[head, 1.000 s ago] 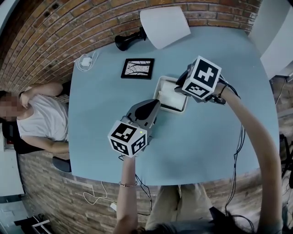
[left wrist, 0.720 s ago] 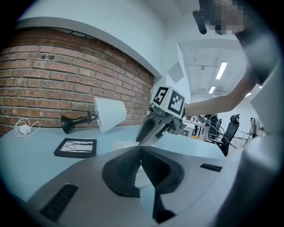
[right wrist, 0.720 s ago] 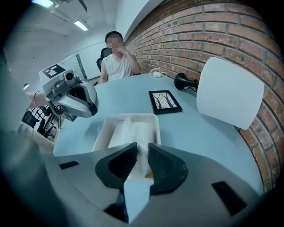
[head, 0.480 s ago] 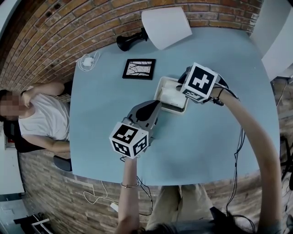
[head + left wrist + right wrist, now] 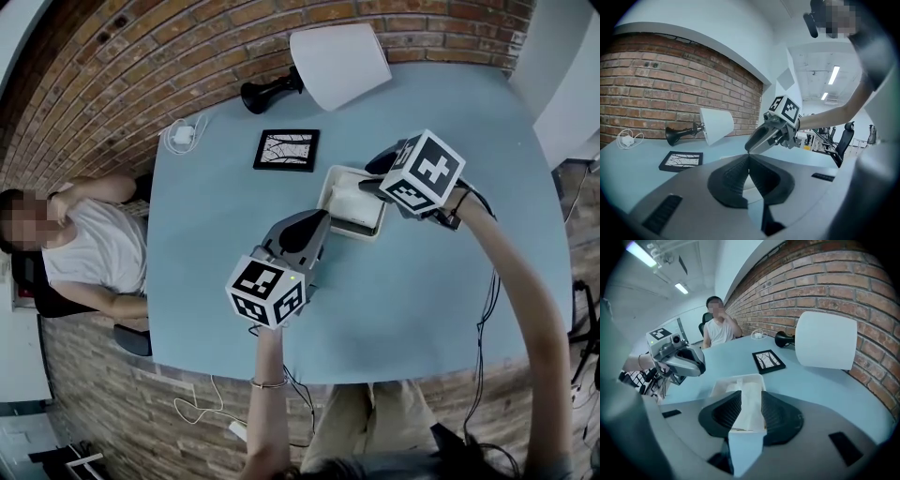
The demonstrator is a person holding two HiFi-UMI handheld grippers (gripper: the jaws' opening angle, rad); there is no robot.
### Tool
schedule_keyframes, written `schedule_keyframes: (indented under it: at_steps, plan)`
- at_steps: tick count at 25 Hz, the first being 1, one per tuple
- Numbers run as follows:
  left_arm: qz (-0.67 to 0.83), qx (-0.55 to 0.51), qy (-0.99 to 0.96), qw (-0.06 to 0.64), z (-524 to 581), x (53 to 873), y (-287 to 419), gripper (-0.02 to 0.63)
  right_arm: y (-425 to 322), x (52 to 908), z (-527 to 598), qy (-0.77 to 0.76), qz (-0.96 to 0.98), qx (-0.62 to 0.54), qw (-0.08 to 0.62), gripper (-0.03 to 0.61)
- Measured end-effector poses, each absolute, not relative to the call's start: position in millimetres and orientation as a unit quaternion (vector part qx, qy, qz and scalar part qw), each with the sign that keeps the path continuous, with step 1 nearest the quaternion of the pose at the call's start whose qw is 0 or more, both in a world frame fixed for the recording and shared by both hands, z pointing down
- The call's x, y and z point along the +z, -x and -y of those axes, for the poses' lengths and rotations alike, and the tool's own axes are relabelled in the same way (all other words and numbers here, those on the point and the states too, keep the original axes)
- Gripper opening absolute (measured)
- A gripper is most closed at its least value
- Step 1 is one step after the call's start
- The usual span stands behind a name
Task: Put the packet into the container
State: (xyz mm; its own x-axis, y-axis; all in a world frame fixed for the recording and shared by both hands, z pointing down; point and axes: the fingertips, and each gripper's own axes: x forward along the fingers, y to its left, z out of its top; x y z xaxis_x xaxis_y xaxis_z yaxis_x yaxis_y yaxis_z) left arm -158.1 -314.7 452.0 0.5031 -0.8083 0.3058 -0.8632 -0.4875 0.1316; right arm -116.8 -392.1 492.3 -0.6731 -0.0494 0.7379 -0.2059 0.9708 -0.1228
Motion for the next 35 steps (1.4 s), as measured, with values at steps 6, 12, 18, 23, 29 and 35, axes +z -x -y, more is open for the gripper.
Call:
schedule_keyframes:
  at_steps: [6,12,18,23,29,35]
  plan:
    - [0.495,0.08,-0.856,0.13,304.2,432.8,157.3,0.009,116.1,458.1,362.8,-0.058,0.939,0.196,0.277,0.115]
    - [0.481,0.075,-0.865,0.119,285.8,408.0,147.3,0.009,103.9,437.9,336.4,-0.128,0.952,0.176,0.214,0.031]
    - [0.475,0.06,-0.871,0.112,273.1,388.5,141.3,0.009,96.0,411.9,318.2,-0.168,0.954,0.197,0.151,0.012]
    - [0.465,0.048,-0.878,0.102,267.1,373.3,133.3,0.009,89.0,391.2,307.2,-0.181,0.955,0.203,0.115,0.012]
    - [0.445,0.05,-0.891,0.08,252.6,359.5,118.8,0.009,79.5,362.1,292.0,-0.197,0.961,0.179,0.077,0.012]
    - [0.436,0.047,-0.896,0.068,239.2,349.9,110.5,0.009,75.6,349.0,273.7,-0.201,0.966,0.152,0.06,0.012]
